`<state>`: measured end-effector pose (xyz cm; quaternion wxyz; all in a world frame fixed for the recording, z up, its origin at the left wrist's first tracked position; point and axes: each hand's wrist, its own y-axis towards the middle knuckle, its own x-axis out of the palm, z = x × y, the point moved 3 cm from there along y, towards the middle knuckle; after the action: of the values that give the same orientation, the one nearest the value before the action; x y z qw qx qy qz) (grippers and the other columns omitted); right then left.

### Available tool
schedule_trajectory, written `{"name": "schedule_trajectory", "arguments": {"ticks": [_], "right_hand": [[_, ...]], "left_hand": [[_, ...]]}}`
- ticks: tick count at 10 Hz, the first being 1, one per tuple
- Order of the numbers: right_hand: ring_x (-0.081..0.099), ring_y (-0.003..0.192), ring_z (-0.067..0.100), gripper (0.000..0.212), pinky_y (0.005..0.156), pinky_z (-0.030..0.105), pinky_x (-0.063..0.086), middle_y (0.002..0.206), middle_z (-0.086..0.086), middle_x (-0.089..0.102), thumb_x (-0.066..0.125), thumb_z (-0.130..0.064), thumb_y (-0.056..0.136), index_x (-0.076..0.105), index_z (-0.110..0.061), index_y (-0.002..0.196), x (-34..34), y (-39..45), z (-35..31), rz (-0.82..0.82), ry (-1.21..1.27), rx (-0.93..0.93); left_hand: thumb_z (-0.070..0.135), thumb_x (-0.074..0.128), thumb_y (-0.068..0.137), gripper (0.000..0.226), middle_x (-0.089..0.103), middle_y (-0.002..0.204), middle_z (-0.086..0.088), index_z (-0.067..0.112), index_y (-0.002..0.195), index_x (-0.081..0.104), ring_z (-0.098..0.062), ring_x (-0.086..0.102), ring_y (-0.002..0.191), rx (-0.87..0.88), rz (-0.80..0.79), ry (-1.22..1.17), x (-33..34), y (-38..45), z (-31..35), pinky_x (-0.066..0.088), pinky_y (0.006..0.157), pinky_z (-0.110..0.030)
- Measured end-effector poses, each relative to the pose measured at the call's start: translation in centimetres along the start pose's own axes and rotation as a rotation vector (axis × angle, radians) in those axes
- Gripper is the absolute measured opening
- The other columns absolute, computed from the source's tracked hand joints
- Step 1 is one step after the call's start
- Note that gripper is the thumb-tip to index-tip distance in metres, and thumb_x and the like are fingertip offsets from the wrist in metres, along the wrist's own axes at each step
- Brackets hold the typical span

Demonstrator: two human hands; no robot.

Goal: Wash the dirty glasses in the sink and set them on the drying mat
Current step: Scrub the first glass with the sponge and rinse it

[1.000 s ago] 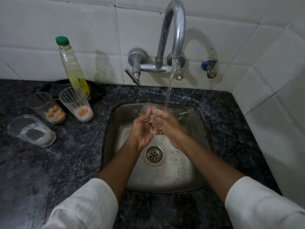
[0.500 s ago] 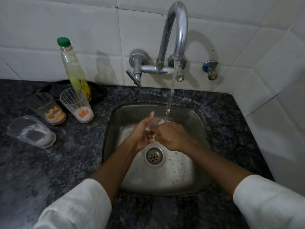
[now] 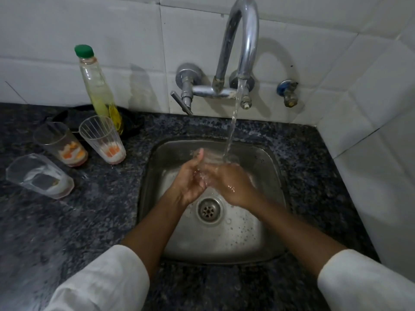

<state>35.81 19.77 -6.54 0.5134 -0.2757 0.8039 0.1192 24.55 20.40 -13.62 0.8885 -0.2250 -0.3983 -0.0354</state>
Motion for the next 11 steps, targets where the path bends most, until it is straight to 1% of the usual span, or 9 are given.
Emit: {"name": "schedule_trajectory", "arguments": {"ticks": [1, 2, 4, 5, 6, 7, 8, 9, 11], "right_hand": [[0.066, 0.094, 0.027, 0.024, 0.071, 0.035, 0.052, 0.103, 0.009, 0.069, 0.050, -0.023, 0.092, 0.065, -0.014, 0.109, 0.6, -0.3, 1.3, -0.111, -0.328, 0.038], [0.064, 0.078, 0.019, 0.018, 0.059, 0.028, 0.047, 0.093, 0.009, 0.072, 0.055, -0.016, 0.094, 0.073, -0.015, 0.100, -0.5, 0.0, 0.7, 0.081, 0.515, 0.200], [0.065, 0.089, 0.024, 0.026, 0.071, 0.037, 0.053, 0.095, 0.007, 0.069, 0.048, -0.025, 0.093, 0.067, -0.020, 0.110, -0.3, -0.2, 1.4, -0.084, -0.251, 0.003], [0.058, 0.073, 0.017, 0.023, 0.059, 0.031, 0.048, 0.089, 0.009, 0.068, 0.055, -0.021, 0.093, 0.072, -0.013, 0.107, -0.8, 0.2, 0.6, 0.044, 0.649, 0.191], [0.065, 0.086, 0.019, 0.026, 0.067, 0.031, 0.052, 0.102, 0.014, 0.071, 0.053, -0.028, 0.096, 0.068, -0.016, 0.113, -0.4, -0.1, 0.5, 0.040, 0.535, 0.148], [0.063, 0.100, 0.025, 0.030, 0.070, 0.030, 0.044, 0.106, 0.009, 0.066, 0.050, -0.032, 0.094, 0.063, -0.015, 0.114, 0.1, -0.5, 1.4, -0.155, -0.389, -0.039], [0.064, 0.093, 0.014, 0.025, 0.069, 0.023, 0.042, 0.106, 0.002, 0.070, 0.061, -0.013, 0.088, 0.068, -0.016, 0.111, -0.1, -0.6, 1.4, -0.041, 0.224, 0.095], [0.063, 0.080, 0.015, 0.012, 0.062, 0.026, 0.048, 0.089, 0.003, 0.070, 0.064, -0.014, 0.086, 0.070, -0.013, 0.096, 1.9, -1.2, 2.1, 0.224, 1.458, 0.604], [0.069, 0.094, 0.024, 0.037, 0.090, 0.037, 0.053, 0.097, 0.012, 0.074, 0.060, -0.041, 0.087, 0.072, -0.010, 0.104, 6.2, 0.0, 3.0, 0.425, 1.890, 0.993]], "left_hand": [[0.049, 0.057, 0.094, 0.050, 0.072, 0.095, -0.014, 0.002, 0.107, 0.068, -0.018, 0.071, 0.074, -0.095, 0.086, 0.214, 0.4, -0.2, 0.0, 0.060, 0.066, -0.029], [0.035, 0.062, 0.092, 0.039, 0.071, 0.106, -0.017, 0.001, 0.108, 0.068, -0.022, 0.071, 0.090, 0.002, -0.028, 0.041, 0.7, -0.6, -0.4, 0.059, 0.083, -0.035], [0.044, 0.062, 0.091, 0.039, 0.072, 0.087, -0.009, 0.007, 0.097, 0.071, -0.017, 0.070, 0.073, -0.039, 0.091, 0.149, 0.8, -0.5, -0.3, 0.059, 0.067, -0.027], [0.036, 0.048, 0.100, 0.041, 0.070, 0.106, -0.016, 0.005, 0.107, 0.072, -0.023, 0.069, 0.092, 0.040, -0.021, -0.047, 1.2, -1.1, -0.9, 0.059, 0.074, -0.033], [0.029, 0.044, 0.102, 0.042, 0.075, 0.091, -0.014, 0.006, 0.092, 0.078, -0.020, 0.073, 0.077, 0.064, -0.052, -0.111, 1.5, -1.0, -0.1, 0.061, 0.066, -0.029], [0.038, 0.064, 0.091, 0.047, 0.072, 0.097, -0.017, -0.002, 0.116, 0.065, -0.023, 0.071, 0.076, -0.064, 0.092, 0.040, 1.4, -0.7, 0.1, 0.062, 0.063, -0.031], [0.039, 0.073, 0.084, 0.049, 0.074, 0.086, -0.013, 0.001, 0.115, 0.063, -0.022, 0.072, 0.070, -0.062, 0.253, 0.018, 1.0, -0.7, -0.8, 0.061, 0.061, -0.032], [0.044, 0.089, 0.053, 0.085, 0.073, 0.113, -0.011, 0.012, 0.127, 0.063, -0.027, 0.073, 0.096, 0.083, 0.381, 0.089, 1.1, -0.6, -1.0, 0.060, 0.080, -0.039], [0.012, 0.090, 0.060, 0.060, 0.071, 0.101, 0.006, 0.022, 0.112, 0.061, -0.005, 0.068, 0.091, 0.588, 0.303, 0.844, 3.1, -3.6, -0.2, 0.056, 0.080, -0.023]]}}
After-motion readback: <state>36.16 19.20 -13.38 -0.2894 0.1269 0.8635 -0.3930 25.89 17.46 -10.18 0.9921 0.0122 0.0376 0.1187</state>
